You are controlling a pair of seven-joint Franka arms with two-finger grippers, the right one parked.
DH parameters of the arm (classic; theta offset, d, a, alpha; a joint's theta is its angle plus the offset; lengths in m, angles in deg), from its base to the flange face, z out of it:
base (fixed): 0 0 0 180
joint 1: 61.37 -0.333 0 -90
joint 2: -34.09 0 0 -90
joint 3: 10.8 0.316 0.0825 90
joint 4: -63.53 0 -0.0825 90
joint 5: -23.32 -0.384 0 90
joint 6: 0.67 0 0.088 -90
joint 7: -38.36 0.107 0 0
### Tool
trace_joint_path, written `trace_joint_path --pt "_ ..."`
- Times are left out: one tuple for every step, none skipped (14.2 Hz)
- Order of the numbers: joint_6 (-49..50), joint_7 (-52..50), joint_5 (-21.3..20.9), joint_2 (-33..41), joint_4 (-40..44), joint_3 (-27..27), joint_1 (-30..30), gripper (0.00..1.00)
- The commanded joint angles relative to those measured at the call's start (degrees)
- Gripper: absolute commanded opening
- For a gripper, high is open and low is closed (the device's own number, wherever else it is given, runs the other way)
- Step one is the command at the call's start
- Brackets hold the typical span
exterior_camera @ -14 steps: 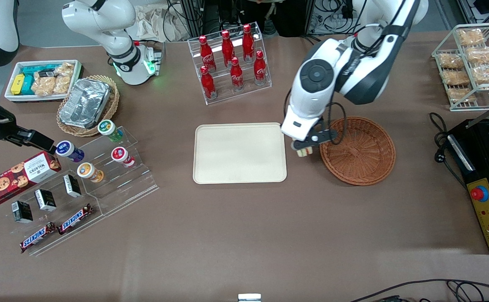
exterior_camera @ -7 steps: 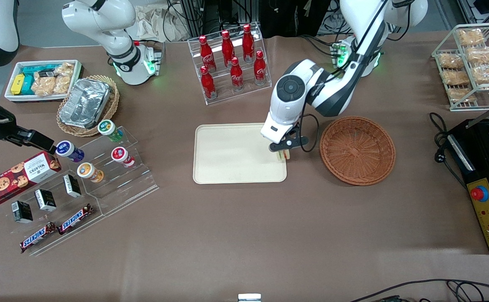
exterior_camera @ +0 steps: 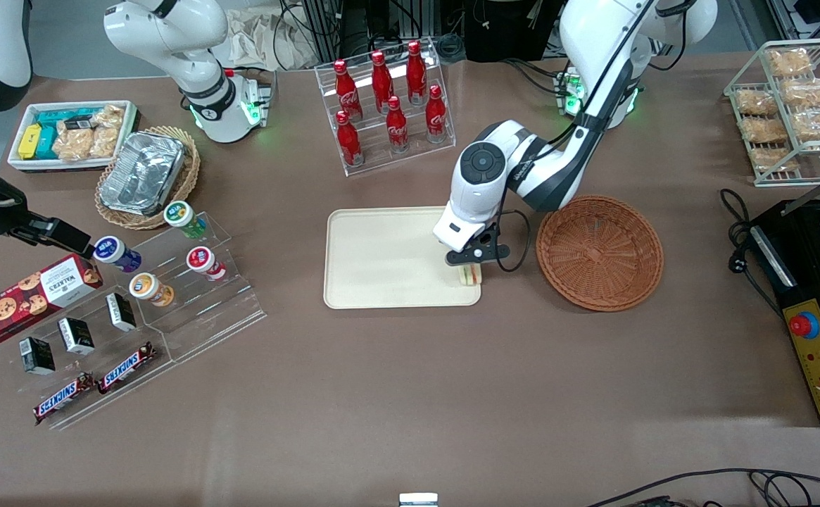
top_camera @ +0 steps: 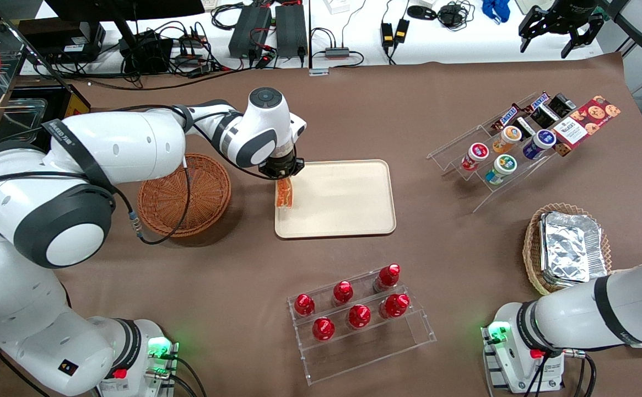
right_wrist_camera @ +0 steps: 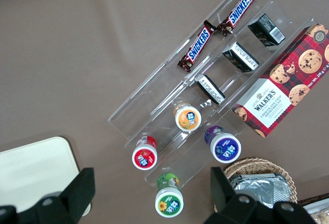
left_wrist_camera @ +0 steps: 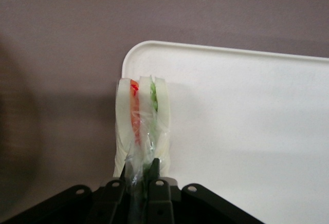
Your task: Place sandwich from basket to tray
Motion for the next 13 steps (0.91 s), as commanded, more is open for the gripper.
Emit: trace_joint_path --pt "-2.98 0.38 -0.89 -1.09 0.05 0.3 1.1 0.0" --pt "-3.59 0.2 -0.98 -1.53 0.05 0.3 1.8 0.0" --pt "-4.03 0.2 -0.98 -1.88 0.05 0.3 1.9 0.0" --pt "-4.04 0.03 -0.98 -2.5 -0.03 0.3 1.9 0.0" --pt "-4.04 -0.15 -1.06 -2.76 -0.03 0.39 1.9 0.0" --pt "-4.04 -0.5 -1.06 -2.77 -0.12 0.39 1.9 0.19" --pt "-4.04 -0.5 -1.06 -2.68 -0.38 0.39 1.9 0.5" --pt "-3.95 -0.41 -1.15 -2.5 -0.73 0.65 1.81 0.9" --pt "-3.51 -0.59 -1.07 -1.81 -0.56 0.91 1.81 0.99" --pt "-2.9 -1.37 -1.06 -0.58 -0.3 1.09 1.37 0.99" --pt "-0.46 -1.55 -1.15 0.91 0.14 1.09 0.93 0.99" --pt "3.13 -1.21 -1.15 1.97 1.62 1.96 0.76 0.99" --pt "5.87 -1.03 -1.15 2.41 3.99 3.62 0.41 0.99"
